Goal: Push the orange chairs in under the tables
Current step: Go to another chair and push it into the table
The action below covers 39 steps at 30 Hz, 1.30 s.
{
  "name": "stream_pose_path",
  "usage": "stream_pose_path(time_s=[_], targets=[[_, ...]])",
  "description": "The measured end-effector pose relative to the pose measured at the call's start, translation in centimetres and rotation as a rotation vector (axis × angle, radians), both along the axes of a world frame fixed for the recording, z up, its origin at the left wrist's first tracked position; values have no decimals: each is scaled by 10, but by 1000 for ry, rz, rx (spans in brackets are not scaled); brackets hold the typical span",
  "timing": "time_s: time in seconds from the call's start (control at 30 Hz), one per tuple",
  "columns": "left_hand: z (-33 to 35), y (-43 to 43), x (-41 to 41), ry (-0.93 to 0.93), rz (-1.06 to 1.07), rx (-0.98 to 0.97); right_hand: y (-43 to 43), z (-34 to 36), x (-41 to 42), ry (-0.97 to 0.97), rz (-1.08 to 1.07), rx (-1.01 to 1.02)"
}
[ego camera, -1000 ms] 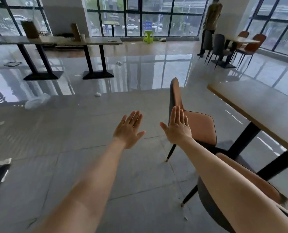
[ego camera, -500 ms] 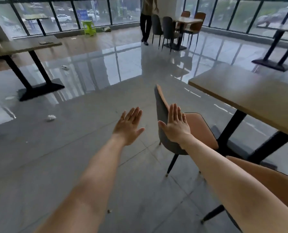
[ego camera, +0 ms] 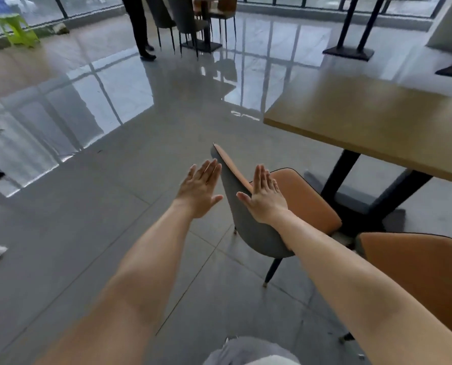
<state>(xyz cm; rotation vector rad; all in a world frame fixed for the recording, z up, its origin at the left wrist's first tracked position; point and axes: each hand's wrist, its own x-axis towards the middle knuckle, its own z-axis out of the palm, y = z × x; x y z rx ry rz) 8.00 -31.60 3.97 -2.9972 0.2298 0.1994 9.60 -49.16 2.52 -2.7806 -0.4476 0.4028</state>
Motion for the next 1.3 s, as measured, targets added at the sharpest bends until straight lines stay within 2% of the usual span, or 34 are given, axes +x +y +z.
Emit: stream_pose_path(time_s=[0.37,0.67,0.8,0.87,0.97,1.13,1.3], targets=[[-25,28,159,86,-347,117,37,-30,72,173,-206,-31],[-45,46,237,166,-636,144,83,-43,114,331,-488,58],[-65,54,258,242,-711,180,95,-51,119,286,-557,-155],[-75,52,268,237,-740,109,100,-54,120,222,-587,-225],[-81,43,276,253,-768,46,101,-55,118,176,-642,-225],[-84,39,278,245,-802,52,91,-59,106,116,-696,-219],[-81,38,260,286,-790,38,82,-61,94,107,-666,-234]])
